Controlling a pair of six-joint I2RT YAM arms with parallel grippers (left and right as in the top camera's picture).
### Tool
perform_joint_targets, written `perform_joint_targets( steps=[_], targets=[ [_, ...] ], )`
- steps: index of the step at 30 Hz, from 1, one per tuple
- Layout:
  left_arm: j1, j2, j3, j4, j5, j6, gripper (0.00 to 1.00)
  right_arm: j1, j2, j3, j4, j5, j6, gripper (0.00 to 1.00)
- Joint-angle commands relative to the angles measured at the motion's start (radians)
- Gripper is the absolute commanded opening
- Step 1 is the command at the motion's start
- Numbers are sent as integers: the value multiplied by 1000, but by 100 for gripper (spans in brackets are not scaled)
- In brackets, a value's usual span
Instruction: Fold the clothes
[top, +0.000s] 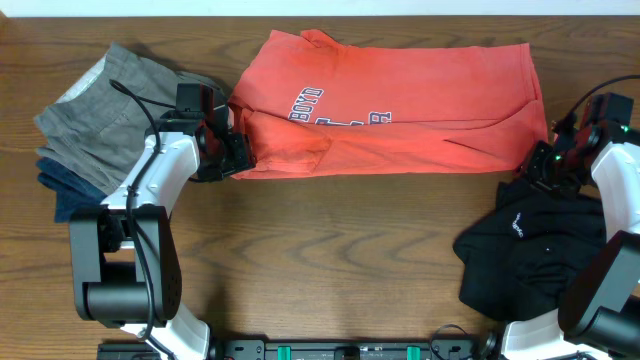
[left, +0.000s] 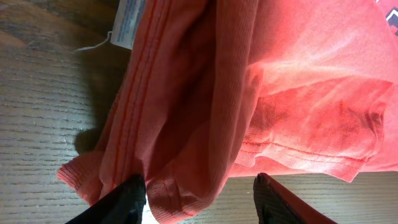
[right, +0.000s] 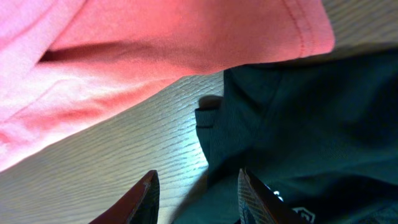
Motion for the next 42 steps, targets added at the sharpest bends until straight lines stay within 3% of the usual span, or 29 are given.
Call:
perform_joint_targets(
  steps=[1,9,14,18,25,30,32,36,42],
  targets=[
    [3,10,-3,-2,-10,8,58,20,28,-55,24,-19,-48,39],
    [3,10,-3,-2,-10,8,64,1,40,-259,214,127,-30,39],
    [3,10,-3,-2,-10,8,64,-73,40,-283,212,395,124,39],
    [3,10,-3,-2,-10,8,64,-161,32,-270,195,485,230,38],
    [3,10,-3,-1,-10,8,65,-219,-32,-194,164,357,218,39],
    [3,10,-3,14,-2,8,65,-183,-128,-142,217,-76,0,45],
    [3,10,-3,21,-3,8,73,-163,-154,-139,241,-176,-24,49],
    [3,10,-3,24,-3,8,87,-117,-165,-142,232,-150,-21,50],
    [3,10,-4,40,-7,8,89,-63,-163,-177,233,-35,-22,50]
  ],
)
